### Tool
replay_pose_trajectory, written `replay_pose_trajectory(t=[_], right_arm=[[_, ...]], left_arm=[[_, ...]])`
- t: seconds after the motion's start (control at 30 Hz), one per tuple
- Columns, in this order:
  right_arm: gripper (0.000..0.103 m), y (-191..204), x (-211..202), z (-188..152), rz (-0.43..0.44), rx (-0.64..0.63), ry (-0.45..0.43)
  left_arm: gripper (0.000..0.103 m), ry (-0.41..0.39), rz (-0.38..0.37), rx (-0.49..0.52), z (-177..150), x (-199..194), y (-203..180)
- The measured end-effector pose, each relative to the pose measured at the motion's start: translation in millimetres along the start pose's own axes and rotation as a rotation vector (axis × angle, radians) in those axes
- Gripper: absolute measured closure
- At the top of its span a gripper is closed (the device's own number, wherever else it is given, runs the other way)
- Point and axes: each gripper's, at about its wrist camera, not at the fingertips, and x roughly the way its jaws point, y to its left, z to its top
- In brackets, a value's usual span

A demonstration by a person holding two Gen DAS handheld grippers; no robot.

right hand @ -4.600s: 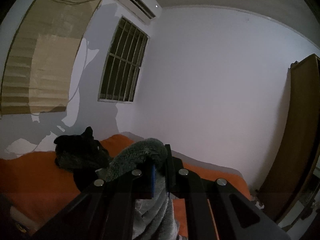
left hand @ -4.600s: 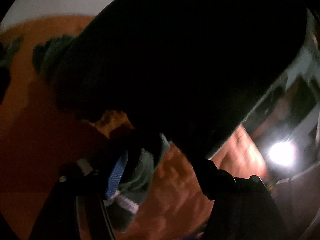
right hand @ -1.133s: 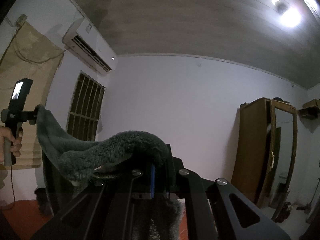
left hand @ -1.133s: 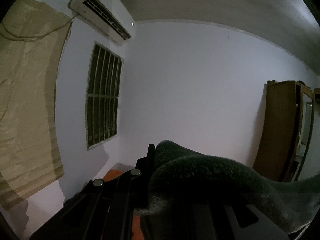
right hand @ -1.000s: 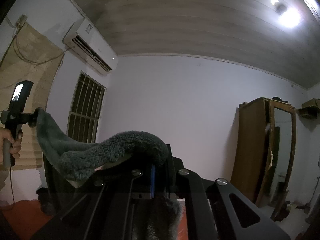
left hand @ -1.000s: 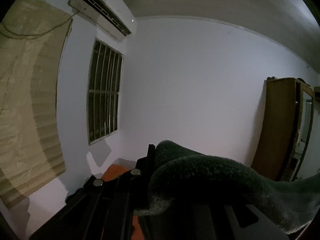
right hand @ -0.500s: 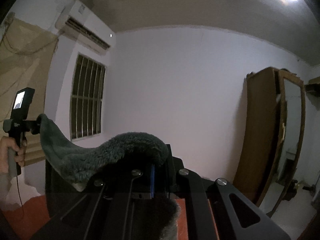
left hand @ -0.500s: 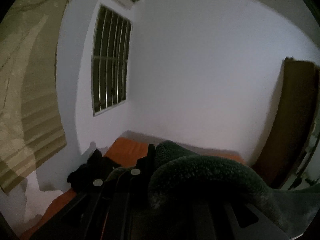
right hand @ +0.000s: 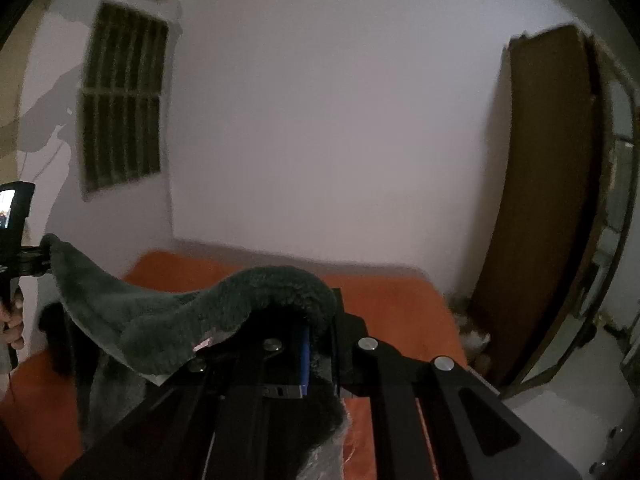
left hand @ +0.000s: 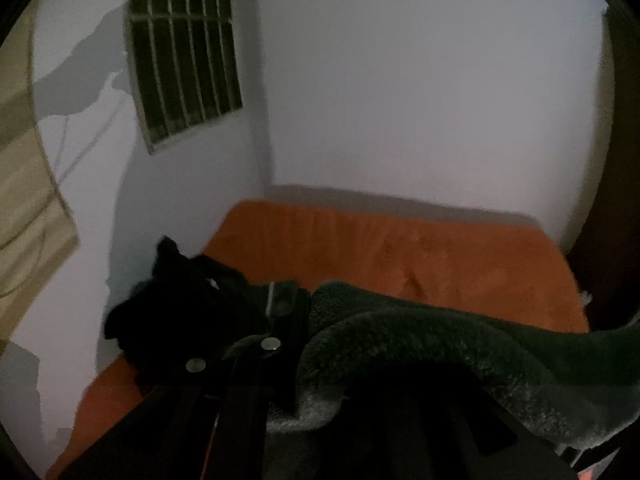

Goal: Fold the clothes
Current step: 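Lower the held jacket back down onto the orange blanket with both tools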

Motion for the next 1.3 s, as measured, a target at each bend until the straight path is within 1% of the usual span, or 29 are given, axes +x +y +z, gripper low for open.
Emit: replay_pose_trajectory(t=[0.07,0.13,0.27,0.37,0.47,0.53,0.57,0.6,0.63,0.67,0.7,0.73,0.77,0.8,0.83,0.87,0.93,1.0,1.07,1.13,1.2,1.23,1.27,1.3], right_arm=[[0.097,-2.3,56.9,-17.6,-0.009,-0.005,0.038],[0.097,-5.5,114.5,-35.8,-0.017,0.007,0.088],[0.097,-8.5,214.9,-67.4,-0.035,0.018,0.206],[0.097,-5.3,278.3,-88.3,-0.054,0.019,0.278],[0.097,-1.5,329.8,-101.2,-0.065,0.029,0.319],[0.096,1.3,358.9,-104.0,-0.067,0.036,0.338],[0.094,1.1,377.3,-107.2,-0.063,0.047,0.357],[0.085,-1.5,395.9,-111.6,-0.048,0.066,0.394],[0.075,-6.7,408.7,-116.9,-0.038,0.083,0.433],[0.054,-10.5,422.7,-121.4,-0.037,0.099,0.484],[0.042,-15.0,435.9,-126.2,-0.039,0.118,0.534],[0.039,-22.2,446.0,-131.7,-0.041,0.15,0.581],[0.038,-31.3,453.3,-138.1,-0.019,0.193,0.628],[0.038,-39.2,456.4,-144.5,0.006,0.233,0.662],[0.038,-46.8,458.6,-150.4,0.03,0.269,0.693],[0.038,-52.6,457.3,-153.4,0.047,0.289,0.708],[0.037,-62.5,452.3,-152.7,0.059,0.292,0.712],[0.037,-75.1,451.0,-147.7,0.053,0.303,0.724],[0.037,-86.6,442.1,-139.1,0.06,0.353,0.716],[0.037,-92.8,414.7,-130.2,0.06,0.395,0.694],[0.032,-95.9,378.7,-128.8,0.072,0.386,0.692],[0.032,-96.6,360.5,-130.1,0.078,0.381,0.691],[0.032,-94.4,341.7,-138.4,0.088,0.373,0.691],[0.031,-92.3,322.8,-146.6,0.098,0.365,0.691]], left_arm=[[0.095,0.038,0.014,-0.001,-9.9,52.9,-13.0],[0.094,0.069,0.047,0.027,-21.1,101.3,-29.0],[0.093,0.137,0.074,0.087,-41.8,182.3,-60.8],[0.093,0.179,0.091,0.091,-55.3,237.4,-78.9],[0.091,0.224,0.107,0.068,-61.5,278.5,-88.6],[0.09,0.271,0.132,0.057,-64.5,310.0,-93.4],[0.084,0.295,0.145,0.053,-66.0,325.7,-95.8],[0.073,0.324,0.153,0.032,-66.2,335.0,-94.3],[0.066,0.385,0.125,-0.031,-66.9,346.8,-88.4],[0.054,0.447,0.094,-0.097,-67.8,358.8,-82.3],[0.049,0.51,0.063,-0.163,-68.6,370.8,-76.1],[0.049,0.572,-0.021,-0.25,-71.0,379.6,-69.5],[0.049,0.633,-0.111,-0.339,-73.6,388.2,-62.9],[0.049,0.646,-0.135,-0.373,-73.7,390.4,-59.0],[0.049,0.633,-0.137,-0.375,-71.4,386.9,-58.4],[0.048,0.62,-0.13,-0.346,-68.2,382.0,-60.3],[0.048,0.593,-0.114,-0.283,-61.5,371.9,-64.3],[0.048,0.568,-0.118,-0.271,-59.0,357.9,-63.8],[0.048,0.563,-0.149,-0.271,-58.7,337.2,-59.5],[0.048,0.562,-0.182,-0.265,-59.7,312.7,-54.9],[0.048,0.56,-0.219,-0.251,-61.6,289.6,-50.3],[0.048,0.551,-0.234,-0.222,-66.3,268.4,-45.3],[0.046,0.542,-0.249,-0.192,-71.3,246.4,-40.1],[0.042,0.535,-0.257,-0.169,-78.8,229.8,-34.7]])
